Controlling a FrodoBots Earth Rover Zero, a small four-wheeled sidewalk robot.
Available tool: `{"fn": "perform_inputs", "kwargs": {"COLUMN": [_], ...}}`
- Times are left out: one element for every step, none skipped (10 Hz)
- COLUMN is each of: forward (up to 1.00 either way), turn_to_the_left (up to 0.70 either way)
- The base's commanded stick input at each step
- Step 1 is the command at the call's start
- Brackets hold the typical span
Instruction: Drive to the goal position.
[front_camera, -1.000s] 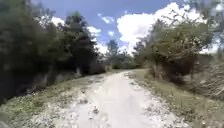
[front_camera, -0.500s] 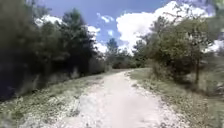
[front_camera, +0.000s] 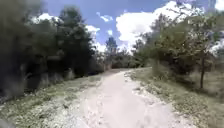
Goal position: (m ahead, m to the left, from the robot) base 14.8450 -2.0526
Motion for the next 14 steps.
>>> {"fn": "perform_inputs", "kwargs": {"forward": [0.70,0.70,0.70,0.70,0.70,0.70,0.70,0.70,0.70,0.70,0.70,0.70,0.70,0.70], "turn_to_the_left": [0.00,0.00,0.00,0.00,0.00,0.00,0.00,0.00,0.00,0.00,0.00,0.00,0.00,0.00]}}
